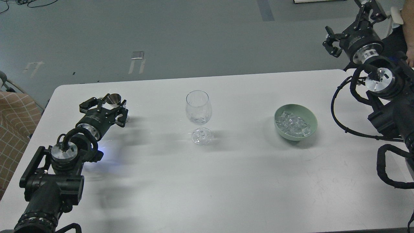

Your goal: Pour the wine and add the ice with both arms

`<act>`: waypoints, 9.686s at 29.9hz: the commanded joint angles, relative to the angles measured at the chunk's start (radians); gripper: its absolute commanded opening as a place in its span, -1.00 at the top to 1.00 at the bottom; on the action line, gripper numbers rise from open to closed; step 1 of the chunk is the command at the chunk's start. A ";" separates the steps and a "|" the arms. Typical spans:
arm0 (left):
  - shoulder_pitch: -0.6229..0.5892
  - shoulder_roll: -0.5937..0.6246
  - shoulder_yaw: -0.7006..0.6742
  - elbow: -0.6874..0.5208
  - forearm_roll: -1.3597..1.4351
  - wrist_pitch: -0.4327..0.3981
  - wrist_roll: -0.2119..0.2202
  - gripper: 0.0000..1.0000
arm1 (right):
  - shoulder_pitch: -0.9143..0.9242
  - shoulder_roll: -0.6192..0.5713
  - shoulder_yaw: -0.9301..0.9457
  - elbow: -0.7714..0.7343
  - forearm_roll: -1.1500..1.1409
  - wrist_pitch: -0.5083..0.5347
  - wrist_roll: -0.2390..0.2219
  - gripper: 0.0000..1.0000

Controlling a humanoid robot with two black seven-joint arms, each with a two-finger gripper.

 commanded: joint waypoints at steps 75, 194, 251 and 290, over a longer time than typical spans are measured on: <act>-0.036 0.229 0.086 -0.280 0.374 -0.126 -0.341 -0.95 | 0.018 -0.580 -1.022 0.807 -1.127 0.004 0.002 -0.63; 0.004 0.285 0.068 -0.335 0.356 -0.123 -0.342 -0.95 | 0.046 0.060 -0.742 0.864 -1.404 0.007 -0.164 0.88; 0.002 0.285 0.080 -0.317 0.356 -0.131 -0.341 -0.95 | 0.020 -0.026 -0.601 0.962 -1.382 0.001 -0.170 -0.99; -0.088 0.273 0.191 -0.137 0.374 -0.276 -0.454 -0.95 | -0.070 0.086 0.146 0.456 -0.218 -0.135 -0.172 -1.00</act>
